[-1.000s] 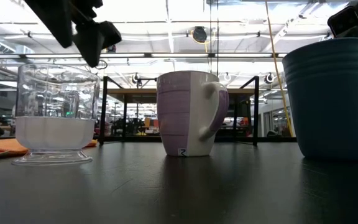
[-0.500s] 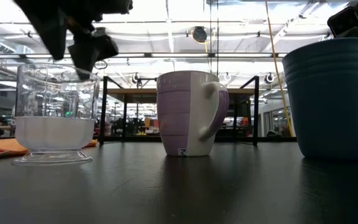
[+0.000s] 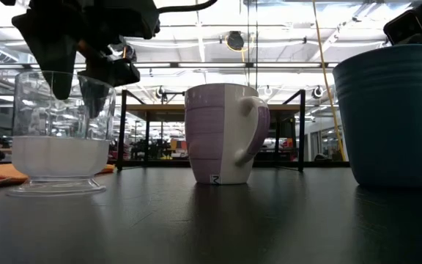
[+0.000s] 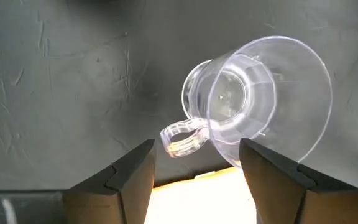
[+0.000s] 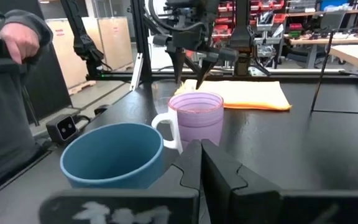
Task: Stack small to large cups/mugs on shelf
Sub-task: Put the transparent mug on the shelf
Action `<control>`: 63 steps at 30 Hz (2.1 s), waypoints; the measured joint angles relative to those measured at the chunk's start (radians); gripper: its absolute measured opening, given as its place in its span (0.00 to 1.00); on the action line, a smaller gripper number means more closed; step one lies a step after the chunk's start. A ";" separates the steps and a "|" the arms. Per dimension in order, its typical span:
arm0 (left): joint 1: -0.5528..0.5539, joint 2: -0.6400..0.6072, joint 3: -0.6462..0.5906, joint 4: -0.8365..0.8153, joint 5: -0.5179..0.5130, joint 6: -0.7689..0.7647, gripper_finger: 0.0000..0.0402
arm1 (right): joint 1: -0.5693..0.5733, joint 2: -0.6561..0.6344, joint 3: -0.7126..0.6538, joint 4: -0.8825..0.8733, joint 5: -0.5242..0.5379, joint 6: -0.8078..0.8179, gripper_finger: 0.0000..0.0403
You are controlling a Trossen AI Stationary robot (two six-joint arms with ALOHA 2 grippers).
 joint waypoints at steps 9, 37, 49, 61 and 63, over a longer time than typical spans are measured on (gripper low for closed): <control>0.000 -0.002 0.000 0.046 -0.035 0.032 0.58 | 0.000 0.008 0.000 0.000 0.000 0.000 0.00; -0.026 0.006 0.087 0.005 0.007 0.263 0.58 | 0.000 0.009 0.000 -0.004 0.000 0.000 0.00; -0.024 0.006 0.087 0.057 0.003 0.298 0.58 | 0.000 0.009 0.000 -0.007 0.000 0.000 0.00; -0.014 0.051 0.085 0.053 0.013 0.304 0.58 | 0.000 0.009 0.000 -0.008 0.000 0.000 0.00; -0.014 0.063 0.085 0.048 0.017 0.305 0.58 | 0.000 0.010 0.000 -0.007 0.000 0.000 0.00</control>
